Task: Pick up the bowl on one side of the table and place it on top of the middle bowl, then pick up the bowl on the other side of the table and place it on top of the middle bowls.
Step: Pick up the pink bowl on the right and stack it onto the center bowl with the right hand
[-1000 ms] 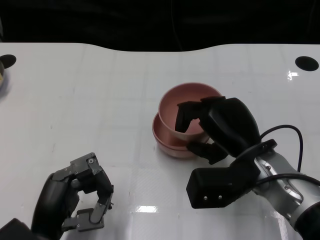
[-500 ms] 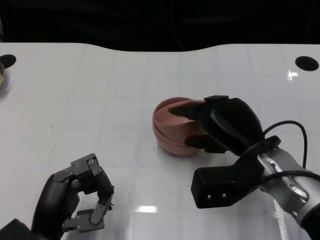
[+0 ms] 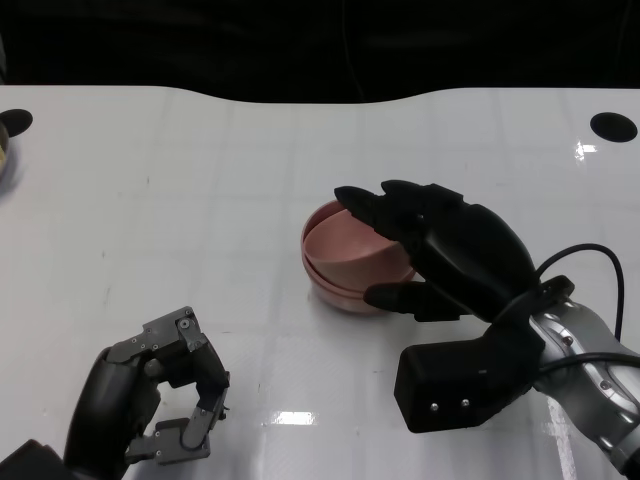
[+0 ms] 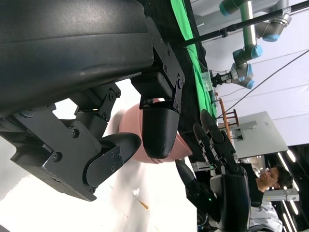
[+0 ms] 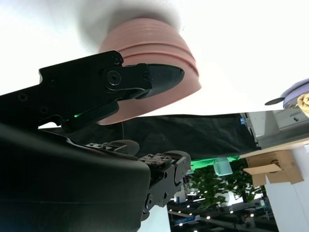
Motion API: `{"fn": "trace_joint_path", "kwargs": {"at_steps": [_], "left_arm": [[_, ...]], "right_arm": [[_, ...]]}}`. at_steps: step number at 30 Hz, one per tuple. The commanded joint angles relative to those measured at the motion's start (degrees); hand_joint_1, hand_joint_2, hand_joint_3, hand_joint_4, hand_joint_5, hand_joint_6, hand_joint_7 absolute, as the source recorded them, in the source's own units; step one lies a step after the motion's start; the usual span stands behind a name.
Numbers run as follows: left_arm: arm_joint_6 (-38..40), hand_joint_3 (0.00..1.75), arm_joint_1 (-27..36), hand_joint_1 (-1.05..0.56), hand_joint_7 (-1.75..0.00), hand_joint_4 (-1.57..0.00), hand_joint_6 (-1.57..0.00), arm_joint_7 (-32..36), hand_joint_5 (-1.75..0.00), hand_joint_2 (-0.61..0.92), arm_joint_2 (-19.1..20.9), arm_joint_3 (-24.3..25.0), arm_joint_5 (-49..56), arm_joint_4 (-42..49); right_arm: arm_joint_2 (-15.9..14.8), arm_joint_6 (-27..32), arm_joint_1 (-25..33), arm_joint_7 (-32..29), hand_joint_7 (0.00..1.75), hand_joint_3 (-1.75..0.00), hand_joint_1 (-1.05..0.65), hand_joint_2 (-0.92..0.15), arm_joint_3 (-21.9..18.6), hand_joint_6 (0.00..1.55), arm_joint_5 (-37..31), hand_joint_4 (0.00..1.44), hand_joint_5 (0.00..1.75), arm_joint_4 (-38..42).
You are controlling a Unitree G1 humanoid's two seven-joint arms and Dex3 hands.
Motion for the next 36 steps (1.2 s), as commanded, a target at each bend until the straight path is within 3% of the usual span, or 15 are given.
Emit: {"fn": "trace_joint_path", "kwargs": {"at_steps": [1, 7, 14, 36], "left_arm": [[-0.20, 1.22, 0.31, -0.07, -1.58, -0.82, -0.72, -0.39, -1.75, 0.50, 0.48, 0.18, -0.20, -0.44], [-0.36, 1.22, 0.19, -0.06, -1.58, -0.82, -0.73, -0.42, -1.75, 0.50, 0.46, 0.12, -0.14, -0.20], [-1.19, 1.21, -0.16, -0.07, -1.58, -0.81, -0.72, -0.66, -1.75, 0.50, 0.48, -0.05, -0.25, 0.45], [-0.51, 1.20, -0.10, -0.07, -1.59, -0.81, -0.71, -0.39, -1.75, 0.51, 0.55, -0.13, -0.20, 0.28]], "right_arm": [[-1.36, 0.99, 1.80, -0.51, 0.00, -0.37, -0.77, -0.92, -0.89, 0.11, -0.63, 0.12, 0.00, -2.66], [-2.76, 2.42, 5.56, -0.33, 0.02, -0.33, -0.75, -0.92, -0.47, 0.15, -3.24, 0.15, 0.02, -6.06], [-3.56, 0.27, 7.79, -2.79, 0.05, -0.32, -0.74, -0.92, 0.72, 0.23, -4.67, 0.20, 0.06, -4.14], [-3.70, 0.38, 9.12, -0.36, 0.02, -0.35, -0.73, -0.92, 1.67, 0.22, -4.25, 0.20, 0.08, -3.10]]}}
